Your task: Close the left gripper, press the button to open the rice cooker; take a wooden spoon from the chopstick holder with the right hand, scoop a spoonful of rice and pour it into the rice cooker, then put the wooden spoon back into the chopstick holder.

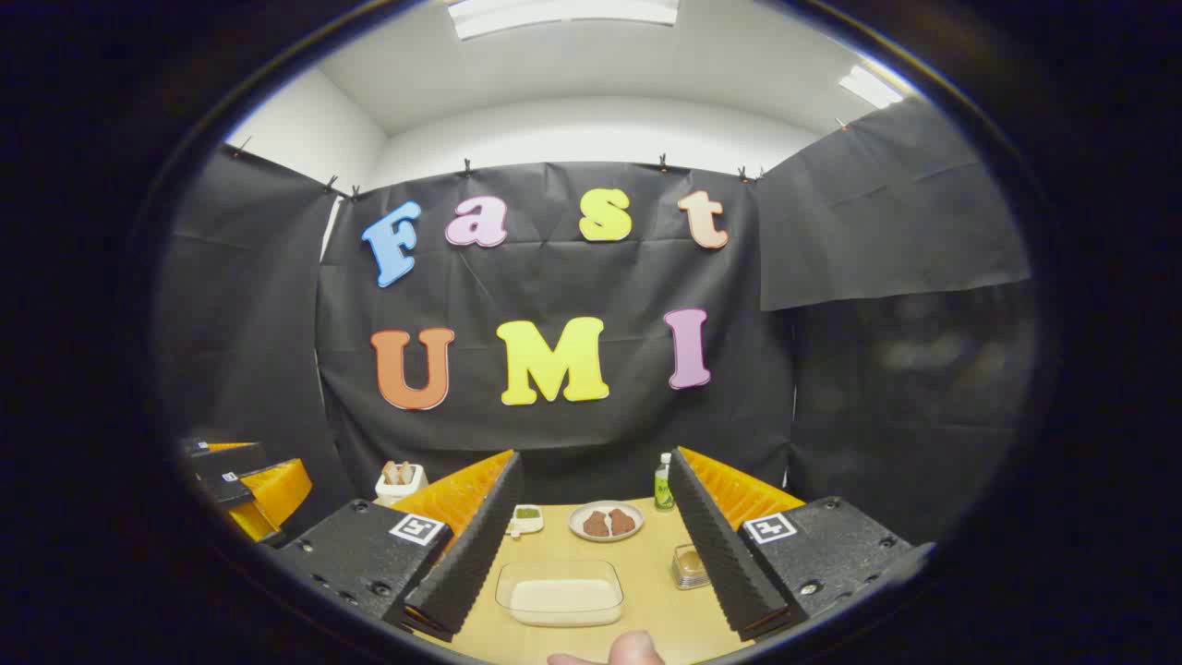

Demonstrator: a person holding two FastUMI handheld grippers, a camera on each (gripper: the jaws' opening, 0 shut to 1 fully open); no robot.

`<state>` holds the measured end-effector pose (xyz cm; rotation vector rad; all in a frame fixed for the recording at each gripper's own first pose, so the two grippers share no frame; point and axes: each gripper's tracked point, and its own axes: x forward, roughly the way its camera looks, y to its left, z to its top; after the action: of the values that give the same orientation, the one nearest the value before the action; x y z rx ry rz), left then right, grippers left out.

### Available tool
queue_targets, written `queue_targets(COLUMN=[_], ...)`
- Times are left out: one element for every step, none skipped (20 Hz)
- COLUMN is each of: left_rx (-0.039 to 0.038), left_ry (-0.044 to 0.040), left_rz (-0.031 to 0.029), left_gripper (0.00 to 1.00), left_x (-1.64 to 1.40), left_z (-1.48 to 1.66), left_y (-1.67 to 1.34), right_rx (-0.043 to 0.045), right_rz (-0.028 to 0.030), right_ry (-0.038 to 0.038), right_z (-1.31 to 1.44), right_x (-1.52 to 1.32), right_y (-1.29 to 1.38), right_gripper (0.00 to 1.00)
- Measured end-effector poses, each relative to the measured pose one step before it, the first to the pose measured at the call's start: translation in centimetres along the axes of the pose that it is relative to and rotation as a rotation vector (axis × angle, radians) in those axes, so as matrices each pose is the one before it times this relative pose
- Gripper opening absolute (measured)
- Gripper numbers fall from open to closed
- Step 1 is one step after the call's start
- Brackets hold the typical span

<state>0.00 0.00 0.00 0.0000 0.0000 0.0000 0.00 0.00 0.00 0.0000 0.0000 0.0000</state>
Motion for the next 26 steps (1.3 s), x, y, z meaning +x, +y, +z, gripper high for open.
queue_targets(left_rx=[0.00439,0.0021,-0.00346,-0.00753,-0.00561,-0.00034,0.00245,0.00204,0.00156,0.00212,0.00269,0.00233,-0.0004,-0.00246,-0.00136,-0.00017,-0.00111,-0.00125,-0.00073,0.00037,0.00299,0.00361,-0.0001,-0.00286,-0.00201,-0.00268], left_ry=[-0.00593,-0.00509,-0.00506,-0.00036,-0.00174,0.00004,-0.00158,-0.00092,-0.0013,-0.00055,-0.00085,0.00115,0.00488,0.00471,0.00288,0.00044,-0.00244,-0.00014,0.00117,0.00222,0.00193,0.00062,0.00122,0.00469,0.00748,0.0057], left_rz=[0.00421,0.00438,0.00473,0.00268,0.00321,0.0028,0.01013,0.01002,0.00945,0.0098,0.00944,0.01318,0.00905,0.00278,0.00338,0.00591,0.00576,0.00462,0.00345,0.00523,0.00576,0.00602,0.00275,0.00332,0.00348,0.00466], left_gripper=[0.94,0.94,0.94,0.94,0.94,0.94,0.94,0.94,0.94,0.94,0.94,0.94,0.94,0.94,0.94,0.94,0.94,0.94,0.94,0.94,0.94,0.94,0.94,0.94,0.94,0.94], left_x=[0.057,-0.05,-0.07,0.094,0.028,0.104,0.013,0.109,-0.077,-0.062,0.0,0.13,0.009,0.034,-0.074,-0.015,0.009,0.007,0.038,-0.145,-0.075,0.052,-0.019,-0.086,-0.112,0.105], left_z=[0.17,0.195,0.177,-0.013,-0.105,-0.021,0.085,0.026,0.072,0.0,-0.075,-0.074,-0.054,-0.025,-0.024,-0.045,0.106,0.009,-0.009,-0.133,-0.269,-0.155,-0.094,-0.216,-0.334,-0.285], left_y=[0.237,0.131,-0.025,-0.068,0.01,0.026,0.169,0.173,0.011,0.104,0.107,0.193,0.218,-0.067,0.021,0.151,0.122,0.074,0.017,0.074,0.142,0.052,0.146,0.082,0.222,0.17], right_rx=[0.00337,0.00327,0.00183,-0.0019,-0.00305,0.00126,0.00335,0.00378,0.00121,0.00037,0.00083,0.00151,0.00121,0.00055,0.00022,-0.00083,-0.00233,-0.00416,-0.00445,-0.00435,-0.00242,-0.00146,-0.00104,-0.00235,-0.00434,0.00075], right_rz=[-0.00035,-0.00113,-0.00259,-0.00147,-0.00223,-0.0008,-0.00048,-0.00144,-0.00299,-0.00332,-0.0033,-0.00384,-0.00238,-0.00088,0.001,0.00162,0.00099,0.00038,0.00163,-0.00049,-0.00176,-0.00245,-0.00188,-0.00128,-0.00212,-0.00184], right_ry=[0.00414,0.00043,-0.00252,-0.00221,0.00037,0.00163,0.00222,0.00288,0.00283,0.00361,-0.00062,-0.00255,-0.00377,-0.00021,0.00124,-0.00052,-0.00187,0.00098,0.00312,0.00284,0.00378,0.00534,0.00615,0.00563,0.0052,0.00364], right_z=[-0.097,0.007,0.074,0.12,-0.116,-0.032,-0.108,-0.166,-0.124,-0.011,0.038,0.099,0.167,0.05,-0.09,0.08,0.023,0.035,-0.154,-0.098,-0.212,-0.127,-0.199,-0.154,-0.229,-0.108], right_x=[0.052,-0.042,-0.023,0.049,0.042,0.039,0.007,0.033,0.075,0.044,0.079,0.079,0.192,-0.013,0.031,-0.031,-0.028,0.017,-0.103,-0.045,-0.034,0.036,0.005,-0.057,-0.006,-0.07], right_y=[-0.115,-0.086,-0.173,-0.056,-0.193,-0.092,-0.034,-0.201,-0.277,-0.266,-0.208,-0.262,-0.091,-0.113,0.063,0.044,-0.037,-0.046,-0.021,-0.031,-0.16,-0.101,-0.008,-0.036,-0.074,-0.112], right_gripper=[1.0,1.0,1.0,1.0,1.0,1.0,1.0,1.0,1.0,1.0,1.0,1.0,1.0,1.0,1.0,1.0,1.0,1.0,1.0,1.0,1.0,1.0,1.0,1.0,1.0,1.0])
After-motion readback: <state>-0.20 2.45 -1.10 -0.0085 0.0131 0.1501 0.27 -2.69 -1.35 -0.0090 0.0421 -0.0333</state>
